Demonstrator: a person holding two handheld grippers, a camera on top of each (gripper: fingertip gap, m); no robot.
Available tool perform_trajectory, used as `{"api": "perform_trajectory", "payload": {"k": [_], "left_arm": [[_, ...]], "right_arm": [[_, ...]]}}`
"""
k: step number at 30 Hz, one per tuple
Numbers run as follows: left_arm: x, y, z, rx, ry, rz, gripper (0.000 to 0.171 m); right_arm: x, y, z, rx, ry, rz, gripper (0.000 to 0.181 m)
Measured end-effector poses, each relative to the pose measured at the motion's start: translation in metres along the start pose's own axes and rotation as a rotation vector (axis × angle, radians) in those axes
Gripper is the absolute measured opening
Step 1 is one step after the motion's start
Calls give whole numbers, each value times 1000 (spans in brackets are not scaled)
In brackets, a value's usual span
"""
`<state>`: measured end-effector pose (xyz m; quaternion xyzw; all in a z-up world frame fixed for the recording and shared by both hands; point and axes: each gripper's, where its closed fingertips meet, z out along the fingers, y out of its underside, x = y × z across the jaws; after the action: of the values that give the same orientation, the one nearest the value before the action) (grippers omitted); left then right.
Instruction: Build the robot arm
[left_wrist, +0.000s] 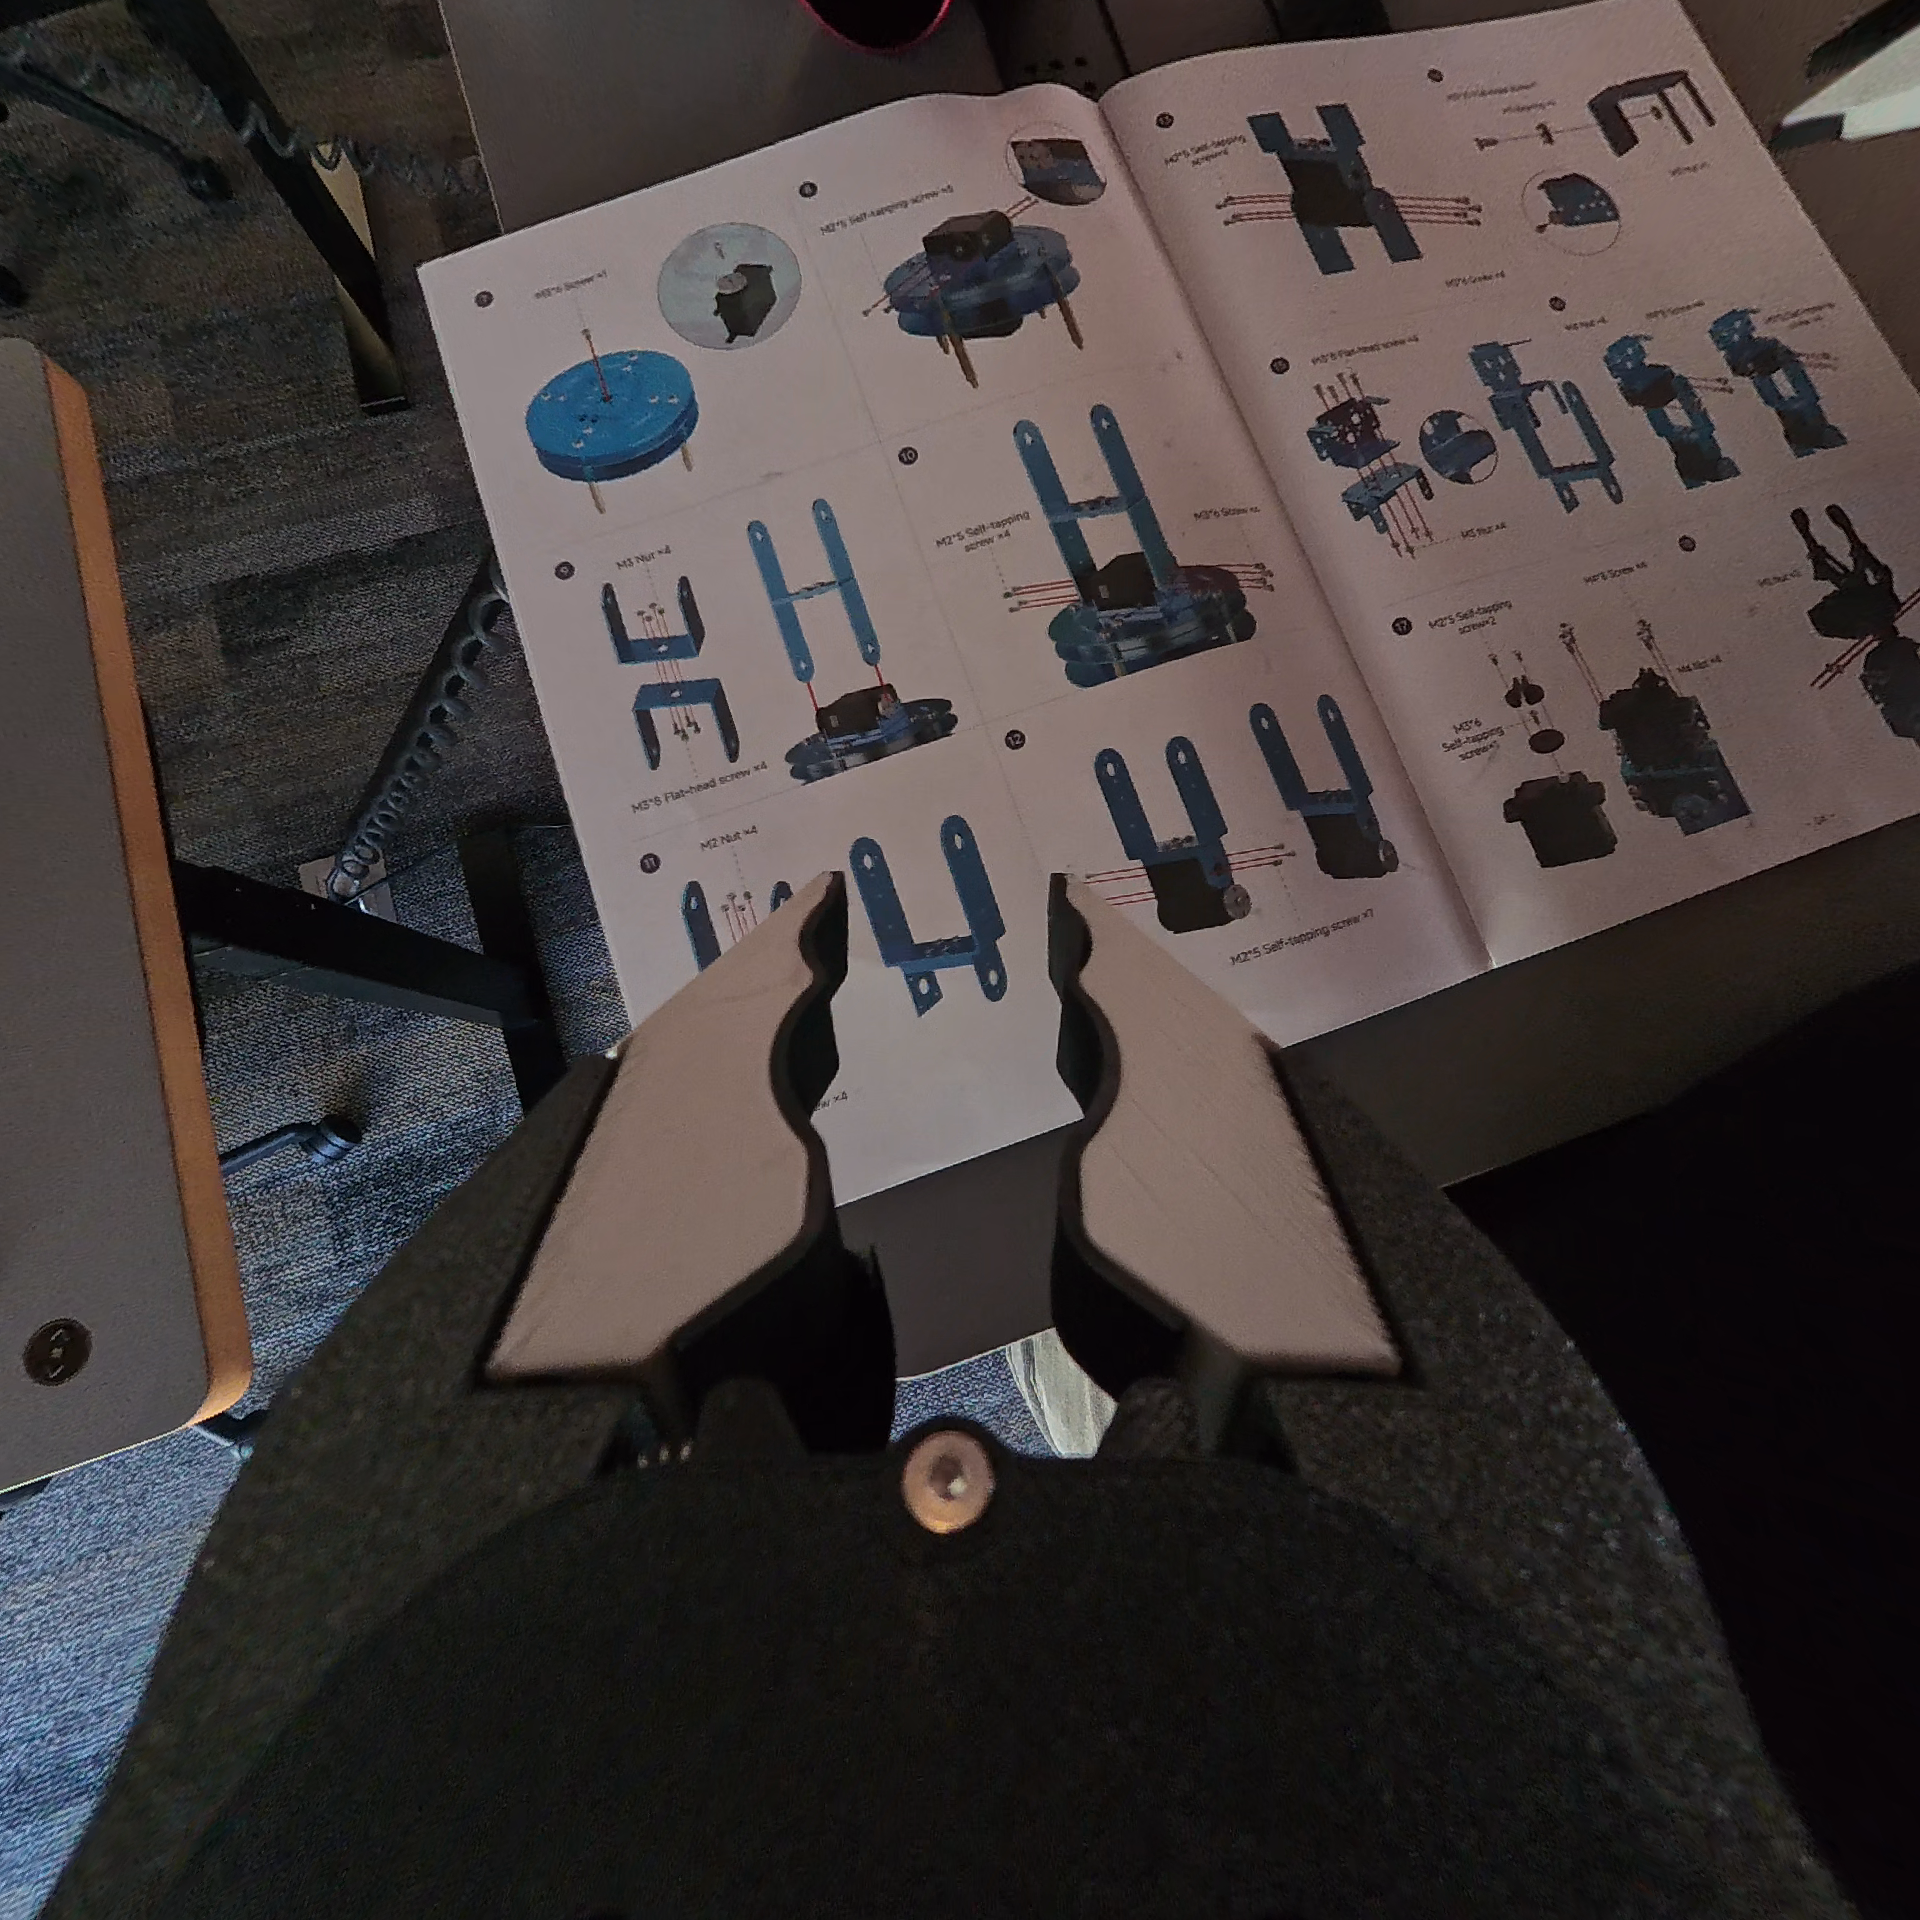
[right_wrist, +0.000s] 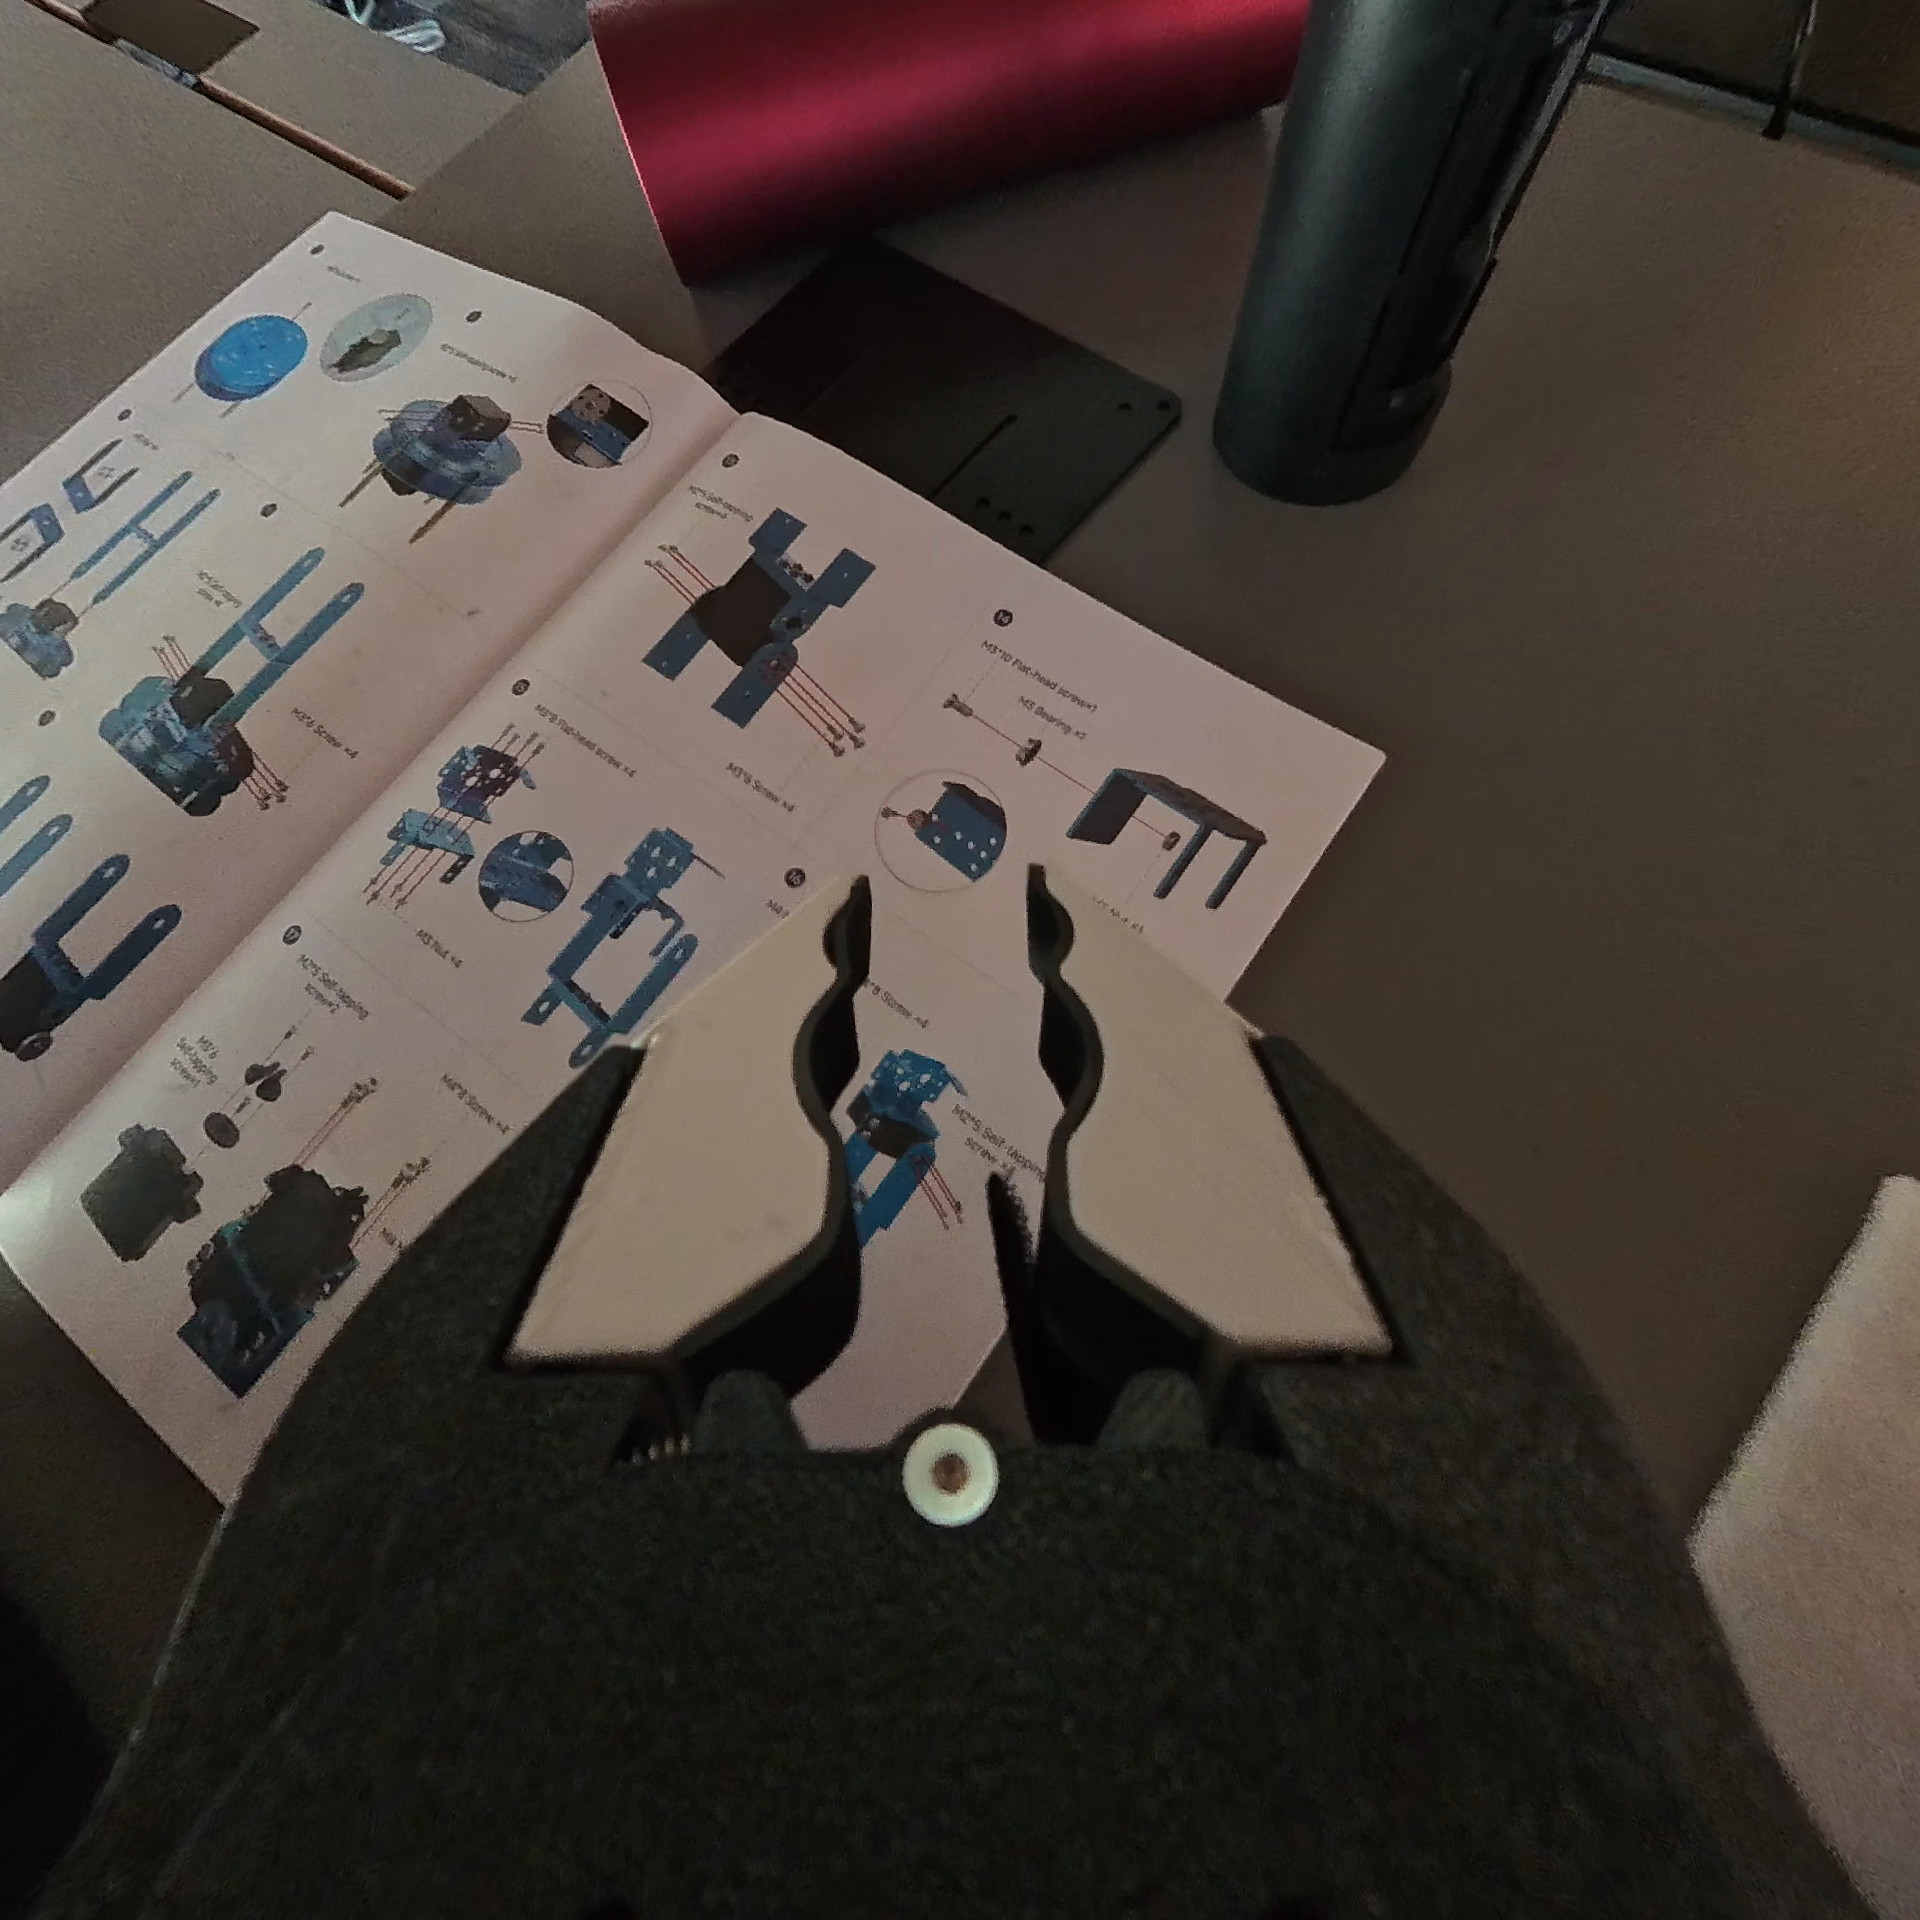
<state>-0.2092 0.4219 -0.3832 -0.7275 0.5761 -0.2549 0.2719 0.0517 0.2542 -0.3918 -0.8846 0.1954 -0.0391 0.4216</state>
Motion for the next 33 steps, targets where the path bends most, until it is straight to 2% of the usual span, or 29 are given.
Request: {"api": "perform_trajectory", "payload": {"k": [33], "left_arm": [[24,-24,25,-21,78,100,38]], "right_arm": [[25,27,-23,4,46,103,28]]}}
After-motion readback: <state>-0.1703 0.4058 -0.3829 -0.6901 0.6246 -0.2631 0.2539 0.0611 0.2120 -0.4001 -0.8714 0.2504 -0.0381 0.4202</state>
